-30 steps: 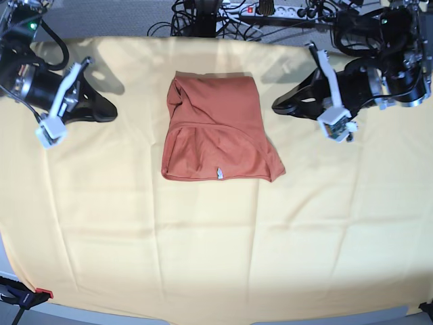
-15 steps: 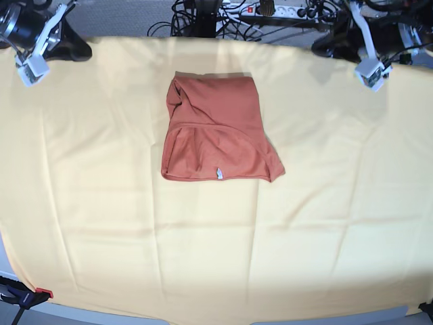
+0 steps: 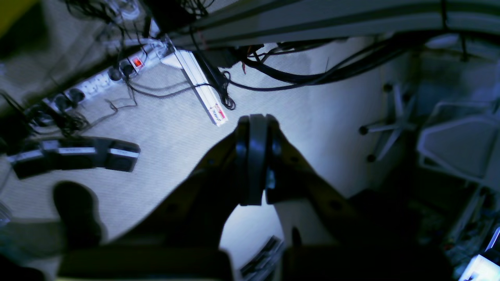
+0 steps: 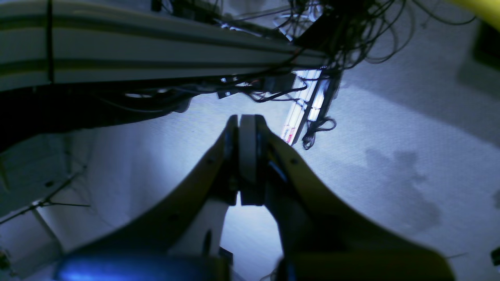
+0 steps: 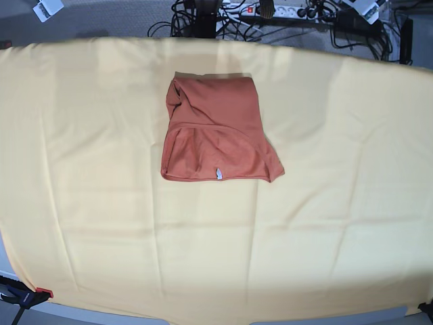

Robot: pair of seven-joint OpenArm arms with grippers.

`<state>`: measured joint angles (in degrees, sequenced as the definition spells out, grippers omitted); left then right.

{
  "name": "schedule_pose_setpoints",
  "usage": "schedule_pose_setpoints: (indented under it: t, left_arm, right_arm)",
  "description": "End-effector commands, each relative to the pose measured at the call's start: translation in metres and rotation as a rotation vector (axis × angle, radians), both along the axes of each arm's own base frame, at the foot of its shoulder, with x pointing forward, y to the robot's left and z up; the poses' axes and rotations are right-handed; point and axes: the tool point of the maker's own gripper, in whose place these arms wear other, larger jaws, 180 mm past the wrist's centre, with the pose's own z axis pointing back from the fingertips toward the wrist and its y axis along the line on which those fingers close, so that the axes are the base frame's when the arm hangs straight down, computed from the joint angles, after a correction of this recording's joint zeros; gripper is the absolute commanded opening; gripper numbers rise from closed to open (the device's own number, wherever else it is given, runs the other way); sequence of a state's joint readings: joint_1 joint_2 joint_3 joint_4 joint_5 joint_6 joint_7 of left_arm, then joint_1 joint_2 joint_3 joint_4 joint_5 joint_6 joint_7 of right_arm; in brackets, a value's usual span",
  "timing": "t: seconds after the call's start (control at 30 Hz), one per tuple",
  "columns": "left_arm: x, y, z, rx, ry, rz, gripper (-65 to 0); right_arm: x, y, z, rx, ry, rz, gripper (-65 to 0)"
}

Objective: Fold the T-shirt properly

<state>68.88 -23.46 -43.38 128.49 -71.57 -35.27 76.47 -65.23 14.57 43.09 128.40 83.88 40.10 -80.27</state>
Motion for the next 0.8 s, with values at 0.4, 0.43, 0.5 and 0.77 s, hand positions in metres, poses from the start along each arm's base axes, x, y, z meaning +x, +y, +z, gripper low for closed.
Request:
schedule_pose_setpoints:
  t: [0.4, 0.43, 0.5, 0.77]
  left_arm:
    - [-0.060, -0.005, -0.130, -0.071, 0.327, 0.199, -65.0]
    - [-0.059, -0.003, -0.143, -0.062, 0.335, 0.212, -65.0]
    - [-0.053, 0.003, -0.168, -0.039, 0.348, 0.234, -65.0]
    - [-0.023, 0.020, -0.252, 0.065, 0.280, 0.323, -65.0]
  right_arm:
    - [-0.060, -0.026, -0.137, 0.048, 0.386, -0.189, -65.0]
    - [-0.062, -0.027, -0.150, 0.041, 0.405, -0.201, -65.0]
    - [-0.063, -0.028, -0.175, 0.026, 0.428, -0.225, -65.0]
    - [-0.047, -0.023, -0.252, -0.039, 0.417, -0.264, -65.0]
